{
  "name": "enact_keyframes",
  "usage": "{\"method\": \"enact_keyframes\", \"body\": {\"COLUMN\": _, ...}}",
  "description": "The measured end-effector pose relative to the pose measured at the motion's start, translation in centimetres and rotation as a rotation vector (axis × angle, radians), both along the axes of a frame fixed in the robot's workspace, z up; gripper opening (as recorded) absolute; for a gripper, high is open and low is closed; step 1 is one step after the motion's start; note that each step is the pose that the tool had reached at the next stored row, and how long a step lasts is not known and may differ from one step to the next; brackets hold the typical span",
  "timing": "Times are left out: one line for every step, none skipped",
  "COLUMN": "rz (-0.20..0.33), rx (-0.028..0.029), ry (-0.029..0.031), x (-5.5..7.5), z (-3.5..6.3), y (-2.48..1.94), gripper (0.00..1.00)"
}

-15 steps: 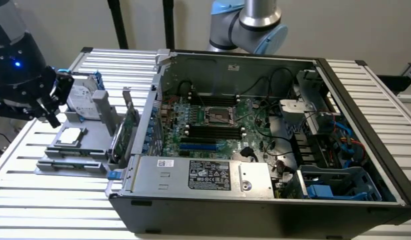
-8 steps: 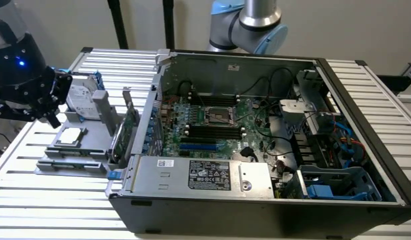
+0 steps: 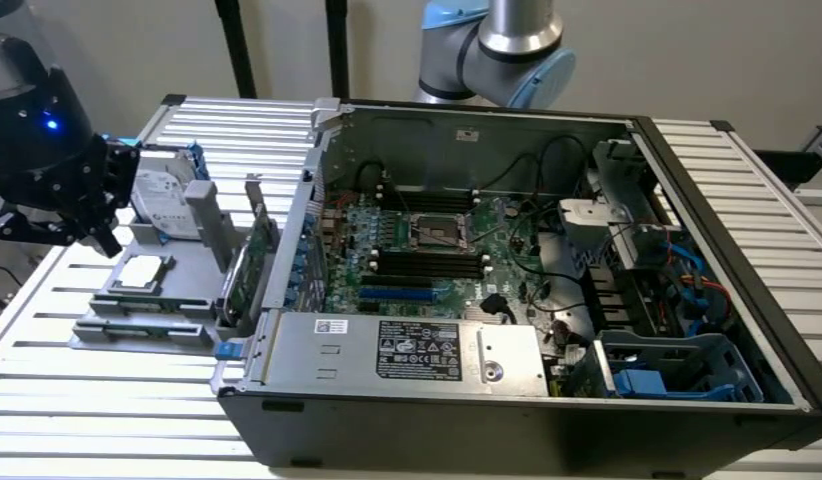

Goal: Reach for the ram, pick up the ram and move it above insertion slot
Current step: 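Pick up the ram and move it above insertion slot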

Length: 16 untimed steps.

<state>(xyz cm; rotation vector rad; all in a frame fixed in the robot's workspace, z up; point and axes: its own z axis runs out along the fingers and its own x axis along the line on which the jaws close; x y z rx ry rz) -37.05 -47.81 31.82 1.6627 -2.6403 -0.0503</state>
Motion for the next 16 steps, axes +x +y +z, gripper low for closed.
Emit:
{"method": "enact_keyframes", "body": {"rz": 0.018, "rx": 0.0, "ry": 0.0, "x": 0.0, "z": -0.01, "y": 0.0, "gripper": 0.11}}
{"method": "enact_keyframes", "body": {"rz": 0.036, "rx": 0.0, "ry": 0.0, "x": 0.0, "z": -0.03, "y": 0.0, "gripper": 0.11}}
{"method": "enact_keyframes", "body": {"rz": 0.054, "rx": 0.0, "ry": 0.0, "x": 0.0, "z": -0.04, "y": 0.0, "gripper": 0.11}}
{"method": "enact_keyframes", "body": {"rz": 0.072, "rx": 0.0, "ry": 0.0, "x": 0.0, "z": -0.05, "y": 0.0, "gripper": 0.11}}
{"method": "enact_keyframes", "body": {"rz": 0.091, "rx": 0.0, "ry": 0.0, "x": 0.0, "z": -0.07, "y": 0.0, "gripper": 0.11}}
{"method": "enact_keyframes", "body": {"rz": 0.109, "rx": 0.0, "ry": 0.0, "x": 0.0, "z": -0.09, "y": 0.0, "gripper": 0.11}}
{"method": "enact_keyframes", "body": {"rz": 0.128, "rx": 0.0, "ry": 0.0, "x": 0.0, "z": -0.1, "y": 0.0, "gripper": 0.11}}
{"method": "enact_keyframes", "body": {"rz": 0.145, "rx": 0.0, "ry": 0.0, "x": 0.0, "z": -0.12, "y": 0.0, "gripper": 0.11}}
{"method": "enact_keyframes", "body": {"rz": 0.164, "rx": 0.0, "ry": 0.0001, "x": 0.0, "z": -0.13, "y": 0.0, "gripper": 0.11}}
{"method": "enact_keyframes", "body": {"rz": 0.182, "rx": 0.0, "ry": 0.0, "x": 0.0, "z": -0.15, "y": 0.0, "gripper": 0.11}}
{"method": "enact_keyframes", "body": {"rz": 0.2, "rx": 0.0, "ry": 0.0, "x": 0.0, "z": -0.17, "y": 0.0, "gripper": 0.11}}
{"method": "enact_keyframes", "body": {"rz": 0.217, "rx": 0.0, "ry": 0.0, "x": 0.0, "z": -0.18, "y": 0.0, "gripper": 0.11}}
{"method": "enact_keyframes", "body": {"rz": 0.236, "rx": 0.0, "ry": 0.0, "x": 0.0, "z": -0.2, "y": 0.0, "gripper": 0.11}}
{"method": "enact_keyframes", "body": {"rz": 0.254, "rx": 0.0001, "ry": -0.0001, "x": 0.0, "z": -0.22, "y": 0.0, "gripper": 0.11}}
{"method": "enact_keyframes", "body": {"rz": 0.272, "rx": 0.0, "ry": 0.0, "x": 0.0, "z": -0.23, "y": 0.0, "gripper": 0.11}}
{"method": "enact_keyframes", "body": {"rz": 0.291, "rx": 0.0, "ry": 0.0001, "x": 0.0, "z": -0.24, "y": 0.0, "gripper": 0.11}}
